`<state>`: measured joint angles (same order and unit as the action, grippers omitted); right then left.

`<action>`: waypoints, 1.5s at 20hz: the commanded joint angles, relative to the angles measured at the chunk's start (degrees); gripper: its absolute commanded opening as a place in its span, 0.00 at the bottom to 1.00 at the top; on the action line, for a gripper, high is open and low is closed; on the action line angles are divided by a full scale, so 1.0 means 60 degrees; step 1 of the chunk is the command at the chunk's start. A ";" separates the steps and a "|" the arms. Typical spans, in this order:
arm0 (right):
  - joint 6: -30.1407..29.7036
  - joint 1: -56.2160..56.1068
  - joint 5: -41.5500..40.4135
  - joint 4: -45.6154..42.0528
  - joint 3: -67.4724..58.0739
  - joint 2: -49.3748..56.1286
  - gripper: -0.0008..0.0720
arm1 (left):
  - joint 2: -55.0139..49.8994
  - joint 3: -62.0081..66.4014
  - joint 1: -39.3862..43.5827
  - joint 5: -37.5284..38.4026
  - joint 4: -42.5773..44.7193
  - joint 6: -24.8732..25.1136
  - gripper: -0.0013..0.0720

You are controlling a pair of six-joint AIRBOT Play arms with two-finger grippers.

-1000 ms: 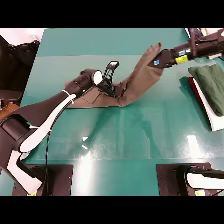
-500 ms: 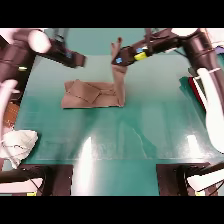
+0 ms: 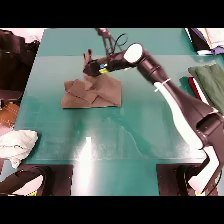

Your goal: Fold the shirts.

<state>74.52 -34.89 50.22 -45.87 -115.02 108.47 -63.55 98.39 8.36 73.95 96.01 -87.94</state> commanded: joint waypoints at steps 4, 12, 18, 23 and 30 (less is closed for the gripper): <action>-0.3005 -0.1213 -0.2535 0.2980 0.0000 0.1056 0.70 | 0.0284 0.0000 -0.0102 0.0681 0.0182 0.0211 0.07; -0.2018 0.0412 0.1392 0.1472 -0.0015 0.0495 0.72 | 0.0284 -0.0004 -0.0102 0.1206 0.0171 0.0211 0.07; -0.0401 0.3235 0.5333 0.0900 0.1231 0.0495 0.52 | 0.0273 -0.0011 -0.0098 0.1151 0.0091 0.0197 0.07; 0.0608 0.4047 0.4277 0.0991 0.3034 0.0495 0.52 | 0.0273 -0.0011 -0.0102 0.1100 -0.0073 0.0197 0.07; 0.0685 0.3344 0.2091 0.2368 0.4164 0.0495 0.94 | 0.0273 -0.0011 -0.0102 0.1104 -0.0073 0.0200 0.07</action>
<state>77.67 -13.37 69.17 -34.85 -92.42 111.48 -61.89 98.35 7.79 80.62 95.55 -86.74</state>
